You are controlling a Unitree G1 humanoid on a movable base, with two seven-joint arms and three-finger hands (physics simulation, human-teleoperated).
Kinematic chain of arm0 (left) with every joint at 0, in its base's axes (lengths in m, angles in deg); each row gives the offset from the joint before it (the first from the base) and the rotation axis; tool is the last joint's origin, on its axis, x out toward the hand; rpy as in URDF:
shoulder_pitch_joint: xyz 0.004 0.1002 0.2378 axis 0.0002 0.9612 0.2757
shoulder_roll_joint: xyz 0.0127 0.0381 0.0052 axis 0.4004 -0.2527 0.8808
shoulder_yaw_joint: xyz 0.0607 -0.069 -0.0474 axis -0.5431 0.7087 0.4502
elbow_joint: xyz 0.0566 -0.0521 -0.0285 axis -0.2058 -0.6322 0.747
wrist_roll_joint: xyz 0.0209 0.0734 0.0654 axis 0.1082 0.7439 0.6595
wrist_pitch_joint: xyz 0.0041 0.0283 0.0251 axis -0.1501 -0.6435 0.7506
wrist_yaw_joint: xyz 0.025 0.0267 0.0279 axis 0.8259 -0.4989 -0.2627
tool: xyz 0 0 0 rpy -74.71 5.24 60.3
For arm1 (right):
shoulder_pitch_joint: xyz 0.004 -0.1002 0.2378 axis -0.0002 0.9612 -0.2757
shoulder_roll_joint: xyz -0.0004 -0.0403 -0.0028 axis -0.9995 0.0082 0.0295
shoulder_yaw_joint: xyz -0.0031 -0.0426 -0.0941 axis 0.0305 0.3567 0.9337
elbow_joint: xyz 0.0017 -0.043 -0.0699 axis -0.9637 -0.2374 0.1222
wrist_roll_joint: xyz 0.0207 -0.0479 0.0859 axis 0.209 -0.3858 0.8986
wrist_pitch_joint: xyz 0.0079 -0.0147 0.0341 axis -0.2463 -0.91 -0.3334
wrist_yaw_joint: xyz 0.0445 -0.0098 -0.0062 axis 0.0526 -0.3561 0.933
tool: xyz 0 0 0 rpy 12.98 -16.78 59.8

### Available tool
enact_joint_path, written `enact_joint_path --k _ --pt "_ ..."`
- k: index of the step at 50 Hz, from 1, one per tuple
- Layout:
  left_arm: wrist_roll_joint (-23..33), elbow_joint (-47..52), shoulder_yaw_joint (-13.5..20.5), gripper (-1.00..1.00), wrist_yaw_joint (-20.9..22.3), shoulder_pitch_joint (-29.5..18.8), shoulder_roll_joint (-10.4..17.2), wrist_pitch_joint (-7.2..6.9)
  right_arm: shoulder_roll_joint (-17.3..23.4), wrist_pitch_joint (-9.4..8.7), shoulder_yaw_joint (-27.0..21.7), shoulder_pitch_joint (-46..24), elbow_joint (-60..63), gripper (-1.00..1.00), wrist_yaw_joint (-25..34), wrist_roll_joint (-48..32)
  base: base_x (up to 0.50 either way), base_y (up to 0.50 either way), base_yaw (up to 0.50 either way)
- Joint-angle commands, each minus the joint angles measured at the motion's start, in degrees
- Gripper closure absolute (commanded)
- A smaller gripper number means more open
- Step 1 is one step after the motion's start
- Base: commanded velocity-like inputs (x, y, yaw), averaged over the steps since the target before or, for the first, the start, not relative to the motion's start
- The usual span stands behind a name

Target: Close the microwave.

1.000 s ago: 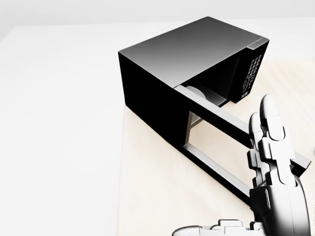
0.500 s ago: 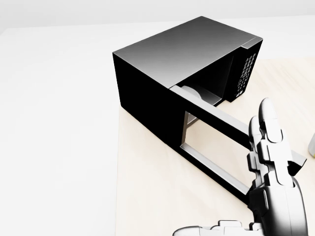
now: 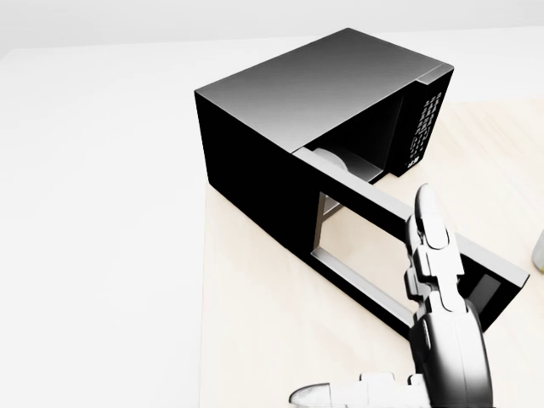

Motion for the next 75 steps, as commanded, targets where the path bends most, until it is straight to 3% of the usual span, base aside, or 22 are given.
enact_joint_path --k 1,18,22,23,30,75 --pt "0.0 -0.2 -0.1 -1.0 0.1 0.0 0.2 0.0 -1.3 1.98 -2.0 -3.5 -9.1 -1.0 0.5 0.5 0.0 0.0 0.0" --pt "-0.6 0.1 0.1 -1.0 0.7 0.0 0.2 0.0 -2.8 4.98 -5.0 -7.4 -18.7 -1.0 1.4 1.3 0.0 0.0 0.0" --pt "-0.7 0.2 0.2 -1.0 0.9 0.1 0.1 0.0 -3.0 6.51 -6.0 -9.1 -22.7 -1.0 1.4 1.6 0.0 0.0 0.0" --pt "-0.7 0.2 0.1 -1.0 1.0 0.2 0.1 0.0 -3.1 7.59 -6.7 -10.3 -25.5 -1.0 1.0 1.9 0.0 0.0 0.0" --pt "-1.0 0.3 -0.1 -1.0 1.5 0.5 0.0 0.0 -3.3 9.39 -9.1 -13.9 -32.3 -1.0 1.4 3.4 0.0 0.0 0.0" --pt "-0.5 0.0 -0.3 -1.0 1.8 0.5 0.1 0.0 1.9 9.44 -16.8 -39.1 -63.3 -1.0 0.2 9.7 0.0 0.0 0.0"
